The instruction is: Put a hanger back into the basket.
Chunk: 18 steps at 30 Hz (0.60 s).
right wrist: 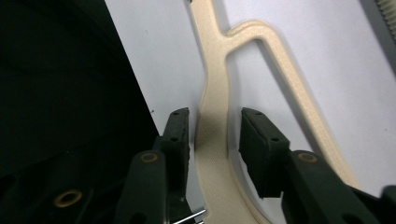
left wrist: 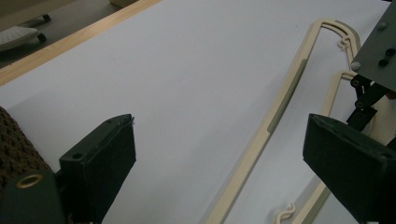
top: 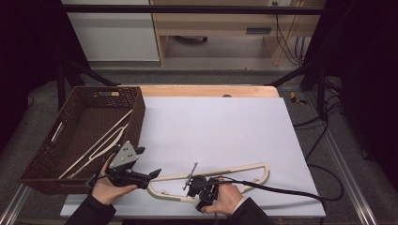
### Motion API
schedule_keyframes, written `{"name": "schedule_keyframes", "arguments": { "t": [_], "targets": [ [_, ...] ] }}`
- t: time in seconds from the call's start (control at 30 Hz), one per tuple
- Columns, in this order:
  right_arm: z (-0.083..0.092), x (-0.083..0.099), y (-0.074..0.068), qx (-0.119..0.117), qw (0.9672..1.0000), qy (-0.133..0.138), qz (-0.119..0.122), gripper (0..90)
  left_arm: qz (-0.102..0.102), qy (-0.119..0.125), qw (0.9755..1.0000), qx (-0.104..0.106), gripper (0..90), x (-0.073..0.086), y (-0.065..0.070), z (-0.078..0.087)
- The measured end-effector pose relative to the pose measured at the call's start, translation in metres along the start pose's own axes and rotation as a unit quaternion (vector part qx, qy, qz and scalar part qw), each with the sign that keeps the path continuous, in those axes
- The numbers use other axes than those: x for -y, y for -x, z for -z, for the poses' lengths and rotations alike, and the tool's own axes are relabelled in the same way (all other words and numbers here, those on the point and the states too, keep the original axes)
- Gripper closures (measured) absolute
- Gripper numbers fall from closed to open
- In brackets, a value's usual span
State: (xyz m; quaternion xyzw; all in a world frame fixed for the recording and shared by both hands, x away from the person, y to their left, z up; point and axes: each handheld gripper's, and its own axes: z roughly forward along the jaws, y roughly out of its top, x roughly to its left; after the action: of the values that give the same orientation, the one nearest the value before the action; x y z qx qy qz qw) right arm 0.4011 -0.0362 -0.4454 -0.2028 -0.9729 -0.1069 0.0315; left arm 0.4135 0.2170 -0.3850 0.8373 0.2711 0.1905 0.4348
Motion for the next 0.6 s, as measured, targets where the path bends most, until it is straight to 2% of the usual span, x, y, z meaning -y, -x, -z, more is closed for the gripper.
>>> {"name": "schedule_keyframes", "arguments": {
  "t": [0.1,0.3,0.4,0.5,0.6],
  "targets": [
    [0.0001,-0.0003,-0.0001,0.003,1.0000,-0.005,0.000,67.7,0.000,0.000,1.0000,0.000,9.1,0.0001,0.0004,-0.0003],
    [-0.0006,-0.0011,-0.0018,0.007,0.9999,-0.011,0.005,69.1,-0.001,0.000,1.0000,0.002,9.2,0.0000,0.0009,-0.0009],
    [-0.0009,-0.0034,-0.0038,0.013,0.9996,-0.022,0.009,71.3,-0.001,0.000,1.0000,0.001,9.2,0.0000,0.0009,-0.0011],
    [-0.0009,-0.0040,-0.0037,0.010,0.9996,-0.023,0.015,72.8,-0.003,-0.001,1.0000,0.001,9.2,-0.0002,0.0012,-0.0010],
    [-0.0008,-0.0047,-0.0029,0.004,0.9997,-0.023,0.007,73.0,-0.003,-0.001,1.0000,0.001,9.3,-0.0004,0.0017,-0.0012]
  ]
}}
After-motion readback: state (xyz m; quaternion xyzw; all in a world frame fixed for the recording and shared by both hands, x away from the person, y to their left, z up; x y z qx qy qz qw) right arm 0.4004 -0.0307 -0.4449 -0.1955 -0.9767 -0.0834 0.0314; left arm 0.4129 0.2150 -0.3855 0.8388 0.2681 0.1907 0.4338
